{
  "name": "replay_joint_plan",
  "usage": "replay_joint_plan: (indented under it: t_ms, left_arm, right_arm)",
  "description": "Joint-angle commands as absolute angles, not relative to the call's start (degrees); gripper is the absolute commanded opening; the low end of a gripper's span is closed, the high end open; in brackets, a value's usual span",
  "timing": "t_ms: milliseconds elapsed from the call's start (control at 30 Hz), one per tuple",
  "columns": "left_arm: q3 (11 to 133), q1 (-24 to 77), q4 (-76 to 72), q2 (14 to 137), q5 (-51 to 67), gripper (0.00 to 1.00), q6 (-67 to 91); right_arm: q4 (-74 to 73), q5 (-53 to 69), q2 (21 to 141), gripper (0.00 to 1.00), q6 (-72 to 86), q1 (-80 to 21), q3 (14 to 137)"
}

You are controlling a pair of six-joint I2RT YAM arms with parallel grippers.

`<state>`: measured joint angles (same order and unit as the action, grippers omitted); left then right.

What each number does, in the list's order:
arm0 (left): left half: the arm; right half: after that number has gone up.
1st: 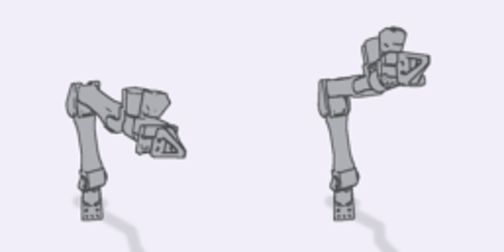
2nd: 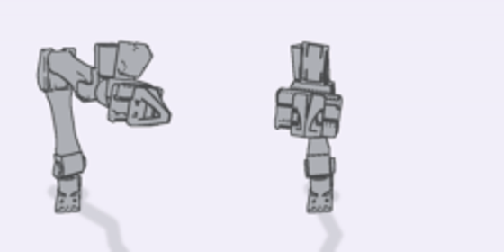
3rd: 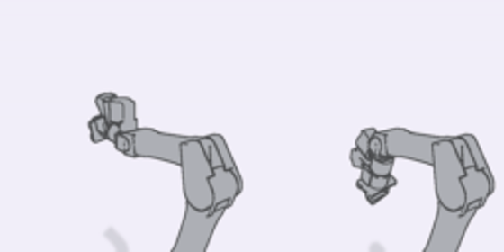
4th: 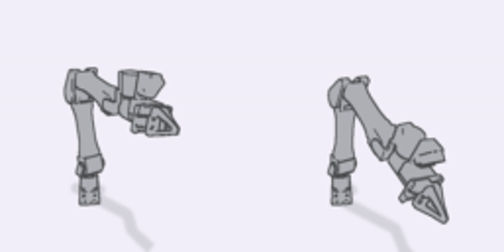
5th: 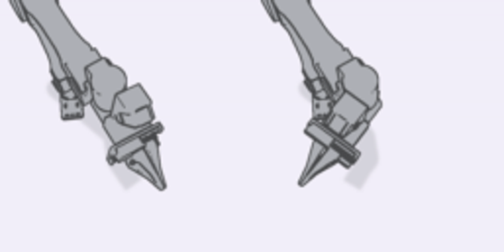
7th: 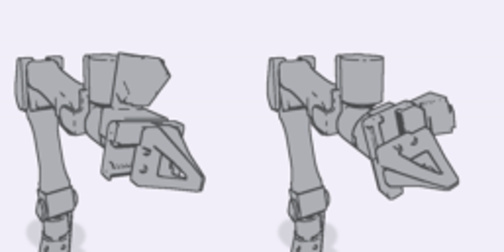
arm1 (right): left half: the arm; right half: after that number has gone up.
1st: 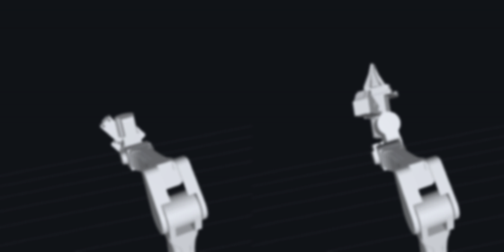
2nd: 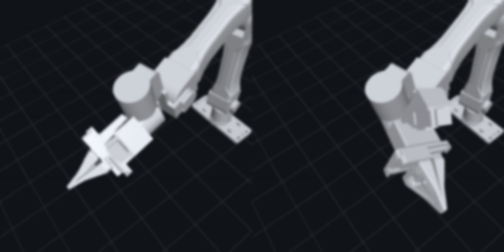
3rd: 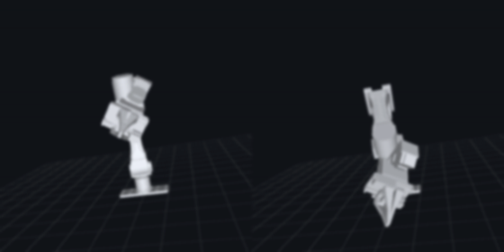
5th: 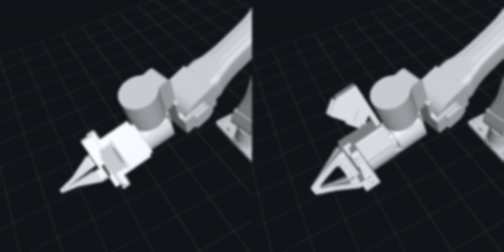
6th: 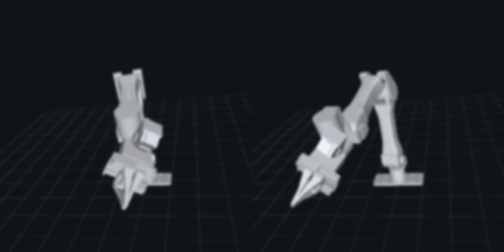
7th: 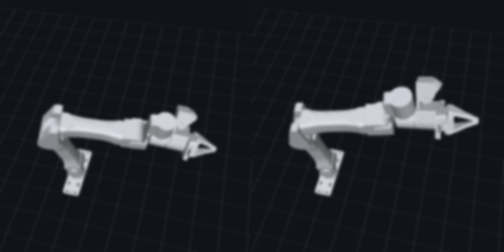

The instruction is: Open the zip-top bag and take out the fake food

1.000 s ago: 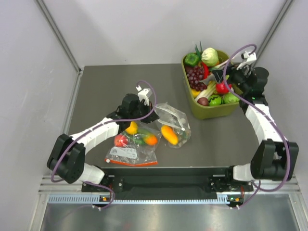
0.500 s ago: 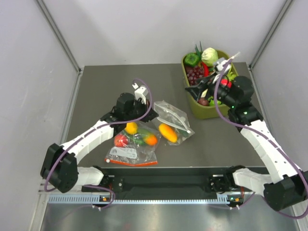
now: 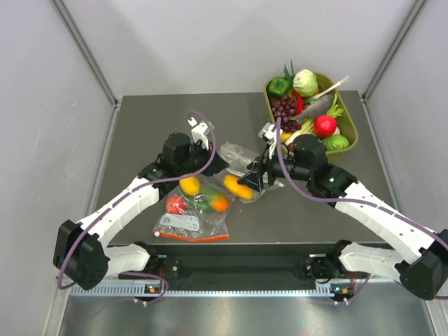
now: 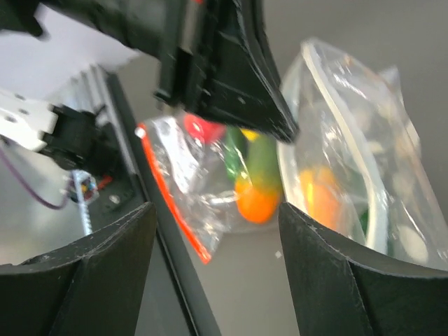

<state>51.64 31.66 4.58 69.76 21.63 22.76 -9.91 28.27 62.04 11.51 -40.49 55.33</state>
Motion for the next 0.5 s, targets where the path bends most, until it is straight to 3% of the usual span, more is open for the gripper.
replay_joint_plan:
  t_ms: [0, 267, 467]
  left_arm:
    - [53.7, 31.9, 4.92, 67.94, 22.15, 0.0, 21.89]
    - [54.67, 31.9, 8.43, 66.71, 21.45, 0.0, 19.95]
    - [54.67, 31.82, 9.05, 66.18, 21.36, 0.0, 19.78]
  right_arm:
    - [-13.79, 18.92, 60.66, 0.7, 8.27, -42.71, 54.85]
    - [-18.71, 0.46, 55.63, 0.71, 0.45, -42.89, 53.26]
    - [-21.97, 0.7, 56.95, 0.7, -2.64, -42.89, 53.26]
